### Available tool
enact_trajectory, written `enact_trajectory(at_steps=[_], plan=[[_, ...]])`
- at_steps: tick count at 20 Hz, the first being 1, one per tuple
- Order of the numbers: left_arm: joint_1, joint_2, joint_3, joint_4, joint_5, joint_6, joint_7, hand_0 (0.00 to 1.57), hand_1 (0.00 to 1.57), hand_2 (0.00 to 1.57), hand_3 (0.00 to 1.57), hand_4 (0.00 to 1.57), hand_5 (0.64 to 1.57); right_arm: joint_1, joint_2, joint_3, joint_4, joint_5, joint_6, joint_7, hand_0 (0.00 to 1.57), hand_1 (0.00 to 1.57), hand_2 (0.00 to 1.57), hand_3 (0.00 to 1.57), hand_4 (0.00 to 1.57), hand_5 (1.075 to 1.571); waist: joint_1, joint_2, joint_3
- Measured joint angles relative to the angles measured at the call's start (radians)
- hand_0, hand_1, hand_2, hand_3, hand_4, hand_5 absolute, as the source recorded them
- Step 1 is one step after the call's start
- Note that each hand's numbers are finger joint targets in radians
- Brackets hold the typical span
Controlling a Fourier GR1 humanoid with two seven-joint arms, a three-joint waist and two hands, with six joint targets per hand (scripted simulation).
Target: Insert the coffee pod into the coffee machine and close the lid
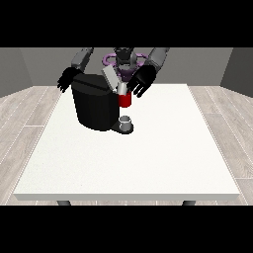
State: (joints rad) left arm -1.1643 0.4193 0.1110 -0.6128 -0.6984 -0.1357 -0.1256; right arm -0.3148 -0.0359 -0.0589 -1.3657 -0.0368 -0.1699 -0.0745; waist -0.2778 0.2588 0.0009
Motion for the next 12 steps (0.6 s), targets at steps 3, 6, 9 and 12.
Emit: enact_trajectory(at_steps=[3, 6, 9, 12], plan=[[-0.001, 0.005, -0.001, -0.002, -0.003, -0.005, -0.009, 1.02, 1.02, 1.09, 0.9, 0.37, 1.571, 0.002, 0.002, -0.002, 0.005, -0.003, 0.001, -0.009, 0.0, 0.0, 0.0, 0.0, 0.46, 1.571, 0.002, -0.001, -0.0001], [0.005, 0.02, -0.008, 0.005, -0.013, -0.015, -0.038, 0.0, 0.0, 0.38, 0.11, 0.0, 1.571, 0.0, 0.001, 0.01, -0.014, 0.005, -0.005, 0.006, 0.0, 0.0, 0.0, 0.0, 0.45, 1.571, 0.001, 0.0, -0.0003], [-0.002, 0.035, -0.022, 0.005, -0.031, -0.033, -0.052, 0.0, 0.0, 0.0, 0.0, 0.0, 1.571, -0.005, 0.005, 0.011, -0.015, 0.007, -0.008, -0.001, 0.0, 0.0, 0.0, 0.0, 0.42, 1.571, -0.003, 0.01, 0.0006], [0.0, 0.049, -0.029, 0.012, -0.044, -0.044, -0.063, 0.0, 0.0, 0.0, 0.0, 0.0, 1.571, -0.001, 0.002, 0.012, -0.021, 0.011, -0.011, 0.003, 0.0, 0.0, 0.0, 0.0, 0.35, 1.571, -0.005, 0.012, 0.0009]])
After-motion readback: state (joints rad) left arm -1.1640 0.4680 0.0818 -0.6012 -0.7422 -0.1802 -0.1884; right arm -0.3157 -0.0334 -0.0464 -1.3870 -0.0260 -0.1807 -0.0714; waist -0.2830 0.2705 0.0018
